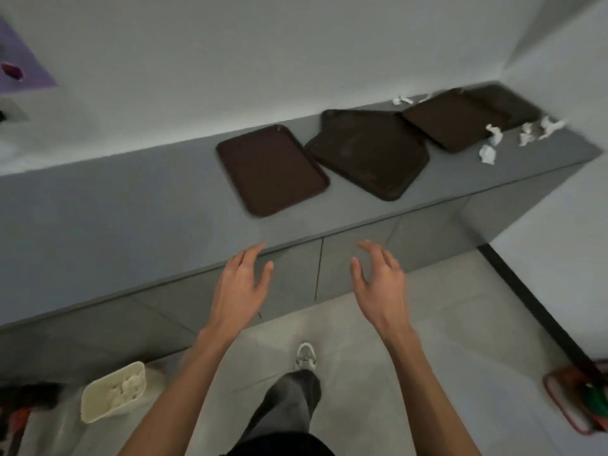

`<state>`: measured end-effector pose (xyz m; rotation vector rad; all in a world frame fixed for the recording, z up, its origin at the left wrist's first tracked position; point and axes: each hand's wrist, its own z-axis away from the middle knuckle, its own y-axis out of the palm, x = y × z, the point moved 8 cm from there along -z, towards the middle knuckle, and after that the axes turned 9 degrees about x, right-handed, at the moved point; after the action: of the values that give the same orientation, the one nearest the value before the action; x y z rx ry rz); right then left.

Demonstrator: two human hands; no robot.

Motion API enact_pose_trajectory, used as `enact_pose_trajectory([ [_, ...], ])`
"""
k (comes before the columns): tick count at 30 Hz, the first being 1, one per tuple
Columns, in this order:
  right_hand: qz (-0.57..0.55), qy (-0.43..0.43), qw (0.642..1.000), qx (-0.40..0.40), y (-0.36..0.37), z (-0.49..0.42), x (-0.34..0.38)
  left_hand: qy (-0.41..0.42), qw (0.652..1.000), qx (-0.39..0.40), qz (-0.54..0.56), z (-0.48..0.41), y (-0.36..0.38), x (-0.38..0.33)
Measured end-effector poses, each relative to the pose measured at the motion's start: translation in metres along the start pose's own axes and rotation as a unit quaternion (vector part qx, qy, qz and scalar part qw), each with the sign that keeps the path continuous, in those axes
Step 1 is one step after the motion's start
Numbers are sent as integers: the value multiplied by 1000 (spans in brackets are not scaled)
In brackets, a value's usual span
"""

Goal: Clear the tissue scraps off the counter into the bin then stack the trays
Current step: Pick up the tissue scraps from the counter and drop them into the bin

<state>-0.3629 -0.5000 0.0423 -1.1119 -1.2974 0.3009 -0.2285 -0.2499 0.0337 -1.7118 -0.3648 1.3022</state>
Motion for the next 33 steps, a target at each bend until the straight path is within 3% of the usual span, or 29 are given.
enact_pose_trajectory([
  [17,-16,226,970,-91,-176,-171,-264,194,962,193,-8,-298,233,-275],
  [25,-19,265,961,-72,-209,-245,-387,248,933,256,-43,-409,346,-395],
  [33,-14,215,976,-17,-260,-369,-499,221,926,297,-74,-532,481,-512],
])
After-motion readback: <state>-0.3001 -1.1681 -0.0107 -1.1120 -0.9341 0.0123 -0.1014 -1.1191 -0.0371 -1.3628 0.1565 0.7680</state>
